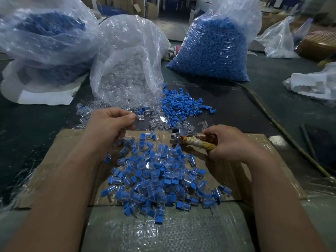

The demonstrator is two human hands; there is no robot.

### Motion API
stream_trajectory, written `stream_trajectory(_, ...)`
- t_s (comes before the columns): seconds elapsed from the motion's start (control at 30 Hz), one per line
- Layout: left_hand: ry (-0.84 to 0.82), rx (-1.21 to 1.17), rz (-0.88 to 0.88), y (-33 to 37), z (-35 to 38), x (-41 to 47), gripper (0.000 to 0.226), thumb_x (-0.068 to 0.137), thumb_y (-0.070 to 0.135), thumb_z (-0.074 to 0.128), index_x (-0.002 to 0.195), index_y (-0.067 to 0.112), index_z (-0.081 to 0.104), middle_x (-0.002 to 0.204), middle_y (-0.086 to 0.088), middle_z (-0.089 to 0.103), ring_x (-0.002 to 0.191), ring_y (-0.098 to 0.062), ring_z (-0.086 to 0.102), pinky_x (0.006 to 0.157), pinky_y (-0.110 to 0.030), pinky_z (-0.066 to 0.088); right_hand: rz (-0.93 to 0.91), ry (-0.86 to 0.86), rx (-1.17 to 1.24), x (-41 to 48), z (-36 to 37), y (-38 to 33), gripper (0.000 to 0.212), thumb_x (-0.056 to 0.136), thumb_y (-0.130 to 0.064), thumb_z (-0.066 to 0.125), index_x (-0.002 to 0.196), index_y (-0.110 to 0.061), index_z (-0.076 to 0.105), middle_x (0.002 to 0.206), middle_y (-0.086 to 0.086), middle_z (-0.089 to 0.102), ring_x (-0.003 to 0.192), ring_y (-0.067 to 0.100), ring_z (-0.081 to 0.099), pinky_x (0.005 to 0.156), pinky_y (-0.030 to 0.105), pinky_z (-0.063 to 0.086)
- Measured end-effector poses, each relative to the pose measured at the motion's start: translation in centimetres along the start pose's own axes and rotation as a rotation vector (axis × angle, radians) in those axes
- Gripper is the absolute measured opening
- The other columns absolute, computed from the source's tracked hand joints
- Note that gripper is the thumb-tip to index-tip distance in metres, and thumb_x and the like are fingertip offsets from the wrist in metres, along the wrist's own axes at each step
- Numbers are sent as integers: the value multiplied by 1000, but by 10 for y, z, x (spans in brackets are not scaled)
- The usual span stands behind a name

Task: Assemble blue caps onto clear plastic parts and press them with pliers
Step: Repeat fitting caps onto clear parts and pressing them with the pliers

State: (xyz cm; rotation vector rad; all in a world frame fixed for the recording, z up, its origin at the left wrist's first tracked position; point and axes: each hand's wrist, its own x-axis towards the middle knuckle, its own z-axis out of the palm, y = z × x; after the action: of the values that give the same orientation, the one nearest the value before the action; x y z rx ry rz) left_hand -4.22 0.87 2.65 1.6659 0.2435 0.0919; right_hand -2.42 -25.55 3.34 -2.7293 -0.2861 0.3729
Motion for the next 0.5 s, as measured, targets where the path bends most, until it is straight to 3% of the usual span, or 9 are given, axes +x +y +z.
stream_trajectory(0.17,110,286,151,-9,5,7,10,84,8,63,77,15,66,68,-2,63,54,-6,56,51,-13,46,-7,-24,29,0,-2,5,57,61,-31,82,110,-31,52,93,-18,44,83,3,44,64,18,34)
stream_trajectory(0.3,115,479,210,-5,10,16,10,84,11,65,92,16,68,78,8,61,72,-2,54,70,-20,40,-18,-41,66,0,1,9,58,56,-40,83,100,-38,45,93,-21,43,85,0,43,64,18,32)
stream_trajectory(0.5,32,767,218,5,24,44,31,85,11,64,115,15,61,109,-5,64,94,-18,57,85,-34,45,1,-46,20,1,2,10,74,58,-47,80,122,-32,47,99,-18,38,98,7,38,76,27,32)
